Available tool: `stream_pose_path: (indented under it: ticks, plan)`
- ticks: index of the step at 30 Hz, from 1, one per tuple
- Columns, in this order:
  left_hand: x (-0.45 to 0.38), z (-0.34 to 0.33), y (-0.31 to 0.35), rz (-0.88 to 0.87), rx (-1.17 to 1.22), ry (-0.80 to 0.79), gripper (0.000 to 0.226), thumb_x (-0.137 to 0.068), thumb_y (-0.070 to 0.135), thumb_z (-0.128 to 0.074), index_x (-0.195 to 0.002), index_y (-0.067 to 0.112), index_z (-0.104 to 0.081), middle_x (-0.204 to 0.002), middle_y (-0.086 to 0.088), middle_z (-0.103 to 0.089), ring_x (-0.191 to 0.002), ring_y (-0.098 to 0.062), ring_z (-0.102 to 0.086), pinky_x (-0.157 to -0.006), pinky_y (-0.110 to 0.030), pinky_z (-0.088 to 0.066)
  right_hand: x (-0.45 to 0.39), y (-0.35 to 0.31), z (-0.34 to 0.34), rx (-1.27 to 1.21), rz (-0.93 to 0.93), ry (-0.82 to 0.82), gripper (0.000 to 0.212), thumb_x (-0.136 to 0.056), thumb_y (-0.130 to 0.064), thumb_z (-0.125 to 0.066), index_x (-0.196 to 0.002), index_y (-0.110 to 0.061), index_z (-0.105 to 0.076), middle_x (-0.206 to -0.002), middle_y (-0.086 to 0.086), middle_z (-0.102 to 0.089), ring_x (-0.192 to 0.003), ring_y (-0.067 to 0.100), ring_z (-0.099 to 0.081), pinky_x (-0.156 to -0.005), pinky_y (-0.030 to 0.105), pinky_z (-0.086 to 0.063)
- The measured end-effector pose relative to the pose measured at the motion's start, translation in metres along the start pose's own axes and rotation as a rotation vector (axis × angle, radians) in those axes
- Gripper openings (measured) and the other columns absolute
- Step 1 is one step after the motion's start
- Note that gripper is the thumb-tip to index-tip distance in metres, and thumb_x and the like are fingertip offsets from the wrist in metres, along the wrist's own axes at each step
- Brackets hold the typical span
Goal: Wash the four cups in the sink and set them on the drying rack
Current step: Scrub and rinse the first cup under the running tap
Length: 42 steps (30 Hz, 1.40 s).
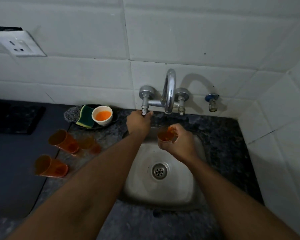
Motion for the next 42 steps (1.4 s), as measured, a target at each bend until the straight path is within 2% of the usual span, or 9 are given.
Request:
stream_pose_path:
  ticks: [2, 6, 10, 14, 18, 24, 36, 40, 42]
  plan:
    - [0.000, 0.001, -0.005, -0.036, -0.006, -0.026, 0.036, -0.098, 0.046, -0.070, -0.081, 0.014, -0.069, -0.077, -0.005, -0.068, -0.077, -0.023, -0.066, -0.068, -0.030, -0.041, -0.001, 0.002, -0.002, 0.000, 0.004, -0.009, 0.051, -0.066, -0.036, -0.095, -0.105, -0.033, -0.063, -0.092, -0.012, -0.073, -0.083, 0.001, -0.069, -0.079, 0.035, -0.062]
    - [-0.003, 0.004, -0.017, -0.069, 0.013, -0.077, 0.037, -0.099, 0.047, -0.068, -0.087, 0.012, -0.071, -0.079, -0.004, -0.072, -0.077, -0.020, -0.069, -0.071, -0.035, -0.054, 0.000, 0.002, -0.007, -0.001, -0.009, -0.021, 0.052, -0.066, -0.034, -0.095, -0.106, -0.032, -0.062, -0.094, -0.011, -0.073, -0.086, 0.004, -0.070, -0.081, 0.038, -0.062]
    - [-0.005, 0.004, -0.021, -0.084, 0.011, -0.096, 0.038, -0.100, 0.045, -0.067, -0.087, 0.009, -0.072, -0.081, -0.008, -0.074, -0.077, -0.023, -0.071, -0.070, -0.036, -0.056, 0.004, 0.000, -0.011, -0.006, -0.019, -0.026, 0.051, -0.067, -0.031, -0.096, -0.105, -0.031, -0.062, -0.093, -0.011, -0.072, -0.084, 0.003, -0.069, -0.080, 0.036, -0.062]
    - [-0.007, 0.006, -0.018, -0.104, -0.034, -0.126, 0.042, -0.102, 0.044, -0.065, -0.087, 0.006, -0.075, -0.081, -0.010, -0.075, -0.077, -0.023, -0.072, -0.065, -0.030, -0.049, 0.005, -0.001, -0.014, -0.017, -0.025, -0.014, 0.052, -0.066, -0.031, -0.096, -0.105, -0.031, -0.062, -0.094, -0.011, -0.072, -0.084, 0.002, -0.068, -0.079, 0.035, -0.061]
    - [-0.009, 0.006, -0.019, -0.116, -0.022, -0.149, 0.040, -0.103, 0.041, -0.064, -0.088, 0.005, -0.074, -0.082, -0.012, -0.075, -0.080, -0.025, -0.073, -0.076, -0.038, -0.057, 0.004, -0.004, -0.014, -0.027, -0.026, -0.009, 0.051, -0.067, -0.030, -0.096, -0.105, -0.031, -0.062, -0.095, -0.011, -0.071, -0.085, 0.002, -0.068, -0.079, 0.034, -0.061]
    - [-0.012, 0.006, -0.020, -0.112, 0.016, -0.158, 0.039, -0.102, 0.039, -0.066, -0.085, 0.004, -0.075, -0.081, -0.013, -0.076, -0.079, -0.027, -0.075, -0.083, -0.046, -0.061, 0.005, -0.005, -0.014, -0.034, -0.018, -0.010, 0.052, -0.069, -0.032, -0.095, -0.108, -0.031, -0.062, -0.097, -0.011, -0.072, -0.087, 0.002, -0.068, -0.081, 0.033, -0.061]
    - [-0.011, 0.005, -0.027, -0.049, 0.064, -0.205, 0.034, -0.101, 0.043, -0.065, -0.089, 0.013, -0.073, -0.085, -0.010, -0.076, -0.084, -0.028, -0.075, -0.086, -0.049, -0.062, 0.008, -0.005, -0.014, -0.063, -0.023, -0.023, 0.053, -0.067, -0.032, -0.096, -0.108, -0.031, -0.063, -0.098, -0.010, -0.072, -0.088, 0.004, -0.069, -0.081, 0.033, -0.060]
    - [0.006, 0.002, -0.039, 0.020, 0.000, -0.395, 0.006, -0.085, 0.020, -0.071, -0.090, 0.017, -0.071, -0.095, -0.012, -0.077, -0.092, -0.031, -0.075, -0.089, -0.047, -0.063, 0.006, -0.006, -0.017, -0.129, -0.055, 0.001, 0.058, -0.063, -0.026, -0.098, -0.109, -0.031, -0.064, -0.098, -0.012, -0.073, -0.090, 0.003, -0.069, -0.077, 0.024, -0.056]
    - [0.025, 0.000, -0.044, -0.057, 0.055, -0.628, 0.040, -0.071, 0.005, -0.075, -0.110, 0.015, -0.072, -0.106, -0.012, -0.077, -0.100, -0.030, -0.075, -0.085, -0.036, -0.062, 0.004, -0.007, -0.018, -0.229, -0.079, -0.025, 0.059, -0.066, -0.018, -0.097, -0.114, -0.026, -0.064, -0.102, -0.012, -0.073, -0.094, 0.002, -0.068, -0.077, 0.019, -0.052]
Point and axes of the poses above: each hand's wrist, its own x-axis away from the middle knuckle, its own z-axis out of the back of the hand, y = z × x, the point moved 2 cm from there along -x, towards the middle knuckle
